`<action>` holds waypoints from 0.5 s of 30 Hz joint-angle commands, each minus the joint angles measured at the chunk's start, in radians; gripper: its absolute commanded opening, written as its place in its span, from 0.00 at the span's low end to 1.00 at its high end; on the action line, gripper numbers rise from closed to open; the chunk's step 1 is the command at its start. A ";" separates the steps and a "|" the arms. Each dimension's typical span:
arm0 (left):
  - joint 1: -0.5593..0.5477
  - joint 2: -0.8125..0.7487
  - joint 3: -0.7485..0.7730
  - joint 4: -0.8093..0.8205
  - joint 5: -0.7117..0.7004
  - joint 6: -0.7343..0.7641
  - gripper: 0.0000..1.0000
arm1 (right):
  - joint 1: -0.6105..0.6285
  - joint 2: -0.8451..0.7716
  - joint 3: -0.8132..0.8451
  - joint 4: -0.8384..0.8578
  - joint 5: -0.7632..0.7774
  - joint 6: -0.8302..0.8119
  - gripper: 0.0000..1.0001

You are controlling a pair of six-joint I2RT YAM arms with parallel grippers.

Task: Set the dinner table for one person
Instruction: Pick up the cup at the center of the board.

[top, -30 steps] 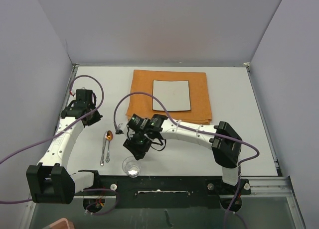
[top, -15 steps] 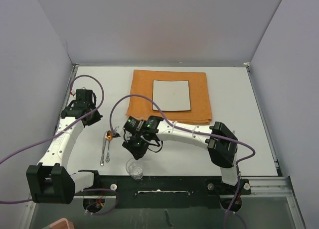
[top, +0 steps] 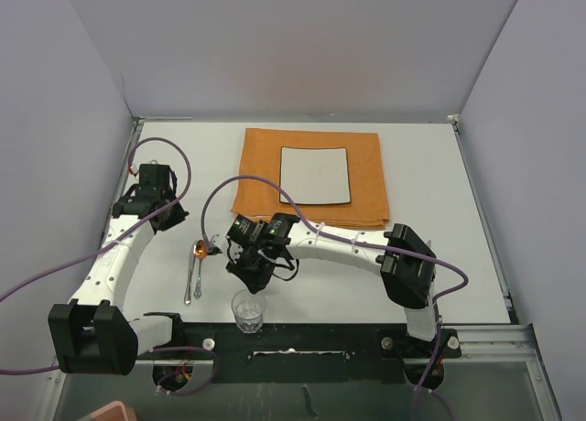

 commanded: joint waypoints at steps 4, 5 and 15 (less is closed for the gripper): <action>0.007 -0.021 0.039 0.053 0.007 0.002 0.00 | -0.050 -0.128 -0.011 0.027 0.172 -0.007 0.00; 0.007 -0.020 0.040 0.054 0.010 0.002 0.00 | -0.082 -0.160 -0.017 0.044 0.186 0.008 0.00; 0.006 -0.003 0.053 0.053 0.048 -0.004 0.00 | -0.422 -0.264 0.145 0.050 0.279 0.059 0.00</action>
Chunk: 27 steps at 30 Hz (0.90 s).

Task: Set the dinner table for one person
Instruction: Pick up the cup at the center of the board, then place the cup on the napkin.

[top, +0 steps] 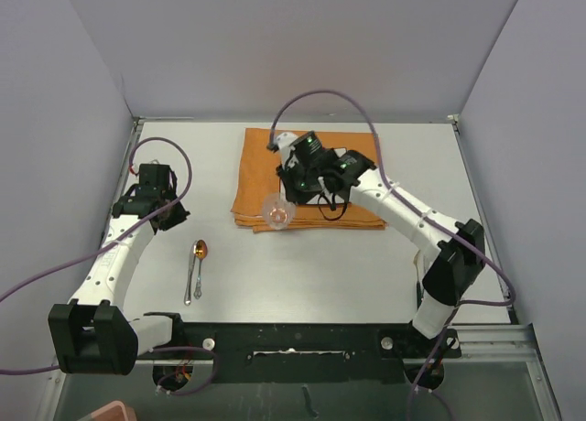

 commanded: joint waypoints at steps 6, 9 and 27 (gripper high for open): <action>0.000 -0.002 0.039 0.059 0.039 -0.007 0.00 | -0.317 0.017 0.176 0.025 0.154 0.148 0.00; -0.004 0.001 0.032 0.067 0.057 -0.008 0.00 | -0.405 0.086 0.236 0.003 0.199 0.247 0.00; -0.118 0.013 0.032 0.081 0.099 -0.028 0.00 | -0.642 0.370 0.525 0.112 0.169 0.368 0.00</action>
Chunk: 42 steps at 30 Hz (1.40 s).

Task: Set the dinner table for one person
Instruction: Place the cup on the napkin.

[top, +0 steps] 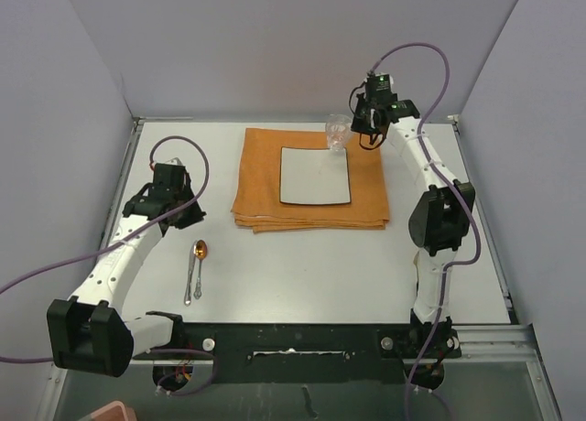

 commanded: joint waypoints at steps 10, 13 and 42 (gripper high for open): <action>-0.033 0.034 0.029 0.065 0.018 0.006 0.00 | -0.180 0.069 0.064 0.087 0.014 0.012 0.00; -0.044 0.039 0.040 0.067 0.012 0.013 0.00 | -0.200 0.088 0.102 0.088 0.003 -0.001 0.00; -0.207 0.032 0.044 0.017 -0.040 0.017 0.00 | -0.167 0.306 0.223 0.159 -0.066 0.032 0.00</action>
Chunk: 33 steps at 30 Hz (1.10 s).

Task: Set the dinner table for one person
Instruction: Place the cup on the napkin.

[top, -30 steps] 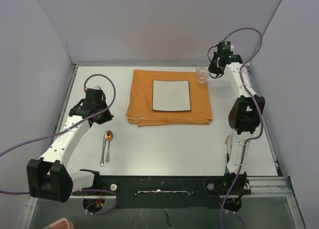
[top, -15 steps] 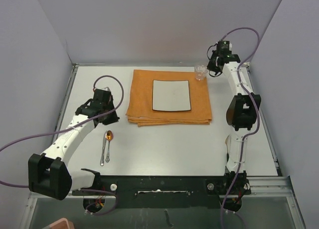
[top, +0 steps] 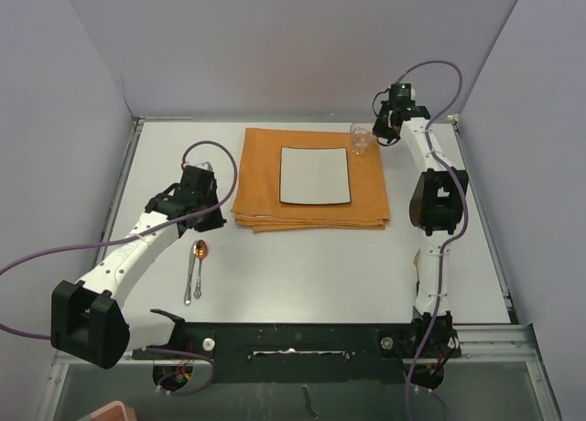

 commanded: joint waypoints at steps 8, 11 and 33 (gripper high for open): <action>-0.003 -0.038 0.029 0.000 -0.023 0.020 0.00 | 0.036 0.004 0.049 0.092 -0.002 0.017 0.00; -0.003 -0.038 0.028 0.002 -0.018 0.021 0.00 | 0.035 -0.005 0.042 0.094 0.002 0.009 0.00; -0.011 -0.061 0.014 -0.005 -0.017 0.022 0.00 | 0.016 -0.147 -0.119 0.173 0.127 -0.009 0.00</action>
